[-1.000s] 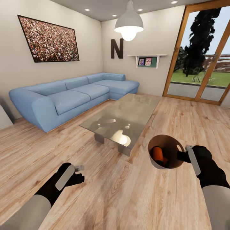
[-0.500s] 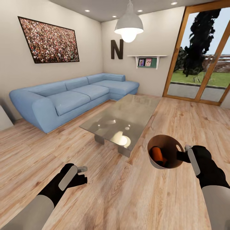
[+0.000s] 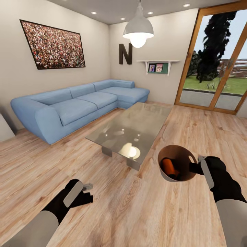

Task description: Put the three can of soda from the living room inside the tash can in the kitchen.

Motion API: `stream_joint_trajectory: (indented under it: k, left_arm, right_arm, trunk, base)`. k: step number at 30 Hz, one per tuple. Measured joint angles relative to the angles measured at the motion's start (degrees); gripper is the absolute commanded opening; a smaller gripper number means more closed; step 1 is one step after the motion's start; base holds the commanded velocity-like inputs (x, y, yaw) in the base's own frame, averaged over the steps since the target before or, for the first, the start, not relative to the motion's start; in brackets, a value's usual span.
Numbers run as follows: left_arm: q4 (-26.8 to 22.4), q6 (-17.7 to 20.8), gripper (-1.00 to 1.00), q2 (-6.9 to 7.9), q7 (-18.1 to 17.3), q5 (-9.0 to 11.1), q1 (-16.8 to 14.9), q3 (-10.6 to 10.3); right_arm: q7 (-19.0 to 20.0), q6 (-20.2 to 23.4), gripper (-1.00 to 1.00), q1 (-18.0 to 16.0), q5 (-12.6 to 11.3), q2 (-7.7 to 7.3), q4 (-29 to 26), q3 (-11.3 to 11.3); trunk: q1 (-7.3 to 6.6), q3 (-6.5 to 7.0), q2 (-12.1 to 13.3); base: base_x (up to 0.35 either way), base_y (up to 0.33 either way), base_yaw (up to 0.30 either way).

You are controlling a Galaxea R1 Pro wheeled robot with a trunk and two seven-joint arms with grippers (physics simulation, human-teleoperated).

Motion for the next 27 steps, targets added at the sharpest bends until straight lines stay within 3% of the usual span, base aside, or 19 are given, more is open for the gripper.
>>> stream_joint_trajectory:
  k: [15,27]
  left_arm:
    - [-0.2,-0.2,1.00,-0.60,-0.2,-0.2,0.1,0.0]
    - [-0.1,-0.3,1.00,-0.68,-0.3,-0.2,0.1,0.0]
  right_arm:
    - [0.0,0.0,-1.00,0.3,0.0,0.04,0.0,0.1]
    - [0.0,0.0,-1.00,0.4,-0.1,0.05,0.1,0.3]
  trunk:
    - [0.00,0.00,0.0]
    - [2.63,-2.52,-4.8]
  base:
    - [0.000,0.000,0.000]
    - [0.000,0.000,0.000]
